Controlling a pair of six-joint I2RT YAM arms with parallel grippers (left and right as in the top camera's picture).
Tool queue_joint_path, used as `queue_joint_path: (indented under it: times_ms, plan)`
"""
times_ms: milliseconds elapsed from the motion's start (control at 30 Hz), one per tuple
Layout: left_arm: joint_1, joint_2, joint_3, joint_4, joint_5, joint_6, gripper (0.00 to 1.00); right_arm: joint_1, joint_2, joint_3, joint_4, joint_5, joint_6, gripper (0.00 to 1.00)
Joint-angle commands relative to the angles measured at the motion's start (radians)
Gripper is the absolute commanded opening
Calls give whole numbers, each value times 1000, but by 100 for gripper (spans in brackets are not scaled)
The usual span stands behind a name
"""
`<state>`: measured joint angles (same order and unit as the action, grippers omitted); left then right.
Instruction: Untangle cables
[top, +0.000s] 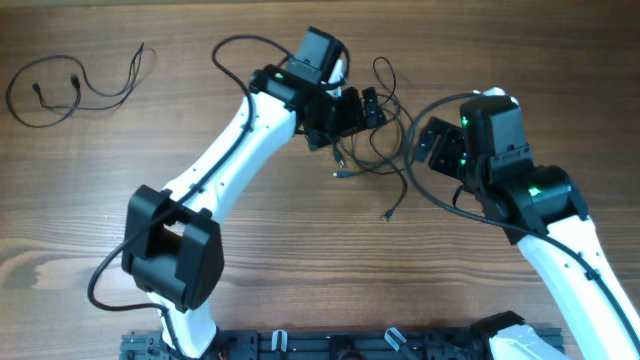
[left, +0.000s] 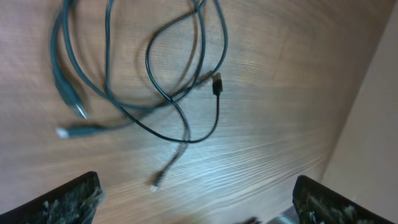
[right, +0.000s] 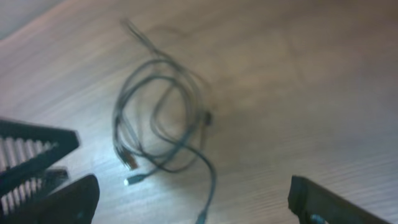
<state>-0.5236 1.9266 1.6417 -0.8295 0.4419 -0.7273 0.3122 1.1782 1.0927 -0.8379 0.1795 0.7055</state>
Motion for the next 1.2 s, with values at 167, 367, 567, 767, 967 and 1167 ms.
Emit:
queue_joint_path:
  times_ms: [167,367,567,767,967,1167]
  plan:
    - [-143,55,-6,11,-213,-835,100,-153,-131,0,-301,201,581,100]
    - [-248,141,-6,74,-243,-982,100,-155,-128,0,-345,137,580,100]
    - [-275,203,-6,96,-364,-995,91,-155,-128,0,-382,111,576,100]
    - [-317,234,-6,137,-444,-1020,76,-155,-128,0,-406,110,576,100]
    - [-301,272,-4,129,-507,-814,4,-155,-128,0,-465,110,576,100]
    - [-145,-55,41,127,-500,-140,4,-155,-77,-2,-401,79,579,100]
